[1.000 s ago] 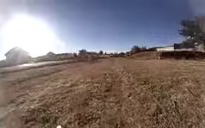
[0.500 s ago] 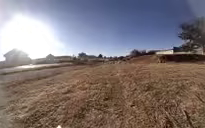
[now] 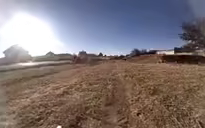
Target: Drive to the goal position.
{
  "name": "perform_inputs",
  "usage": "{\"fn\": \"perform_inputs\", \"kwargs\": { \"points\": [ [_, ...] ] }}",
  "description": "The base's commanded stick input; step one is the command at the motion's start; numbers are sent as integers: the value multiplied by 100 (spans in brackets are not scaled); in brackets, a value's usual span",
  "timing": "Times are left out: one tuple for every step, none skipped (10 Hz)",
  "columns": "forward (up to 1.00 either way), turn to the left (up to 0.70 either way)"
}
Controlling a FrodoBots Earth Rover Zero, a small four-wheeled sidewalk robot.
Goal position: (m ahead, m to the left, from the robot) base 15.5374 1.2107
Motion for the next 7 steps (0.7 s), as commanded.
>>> {"fn": "perform_inputs", "kwargs": {
  "points": [
    [50, 0],
    [50, 0],
    [50, 0],
    [50, 0],
    [50, 0],
    [50, 0],
    [50, 0]
  ]
}}
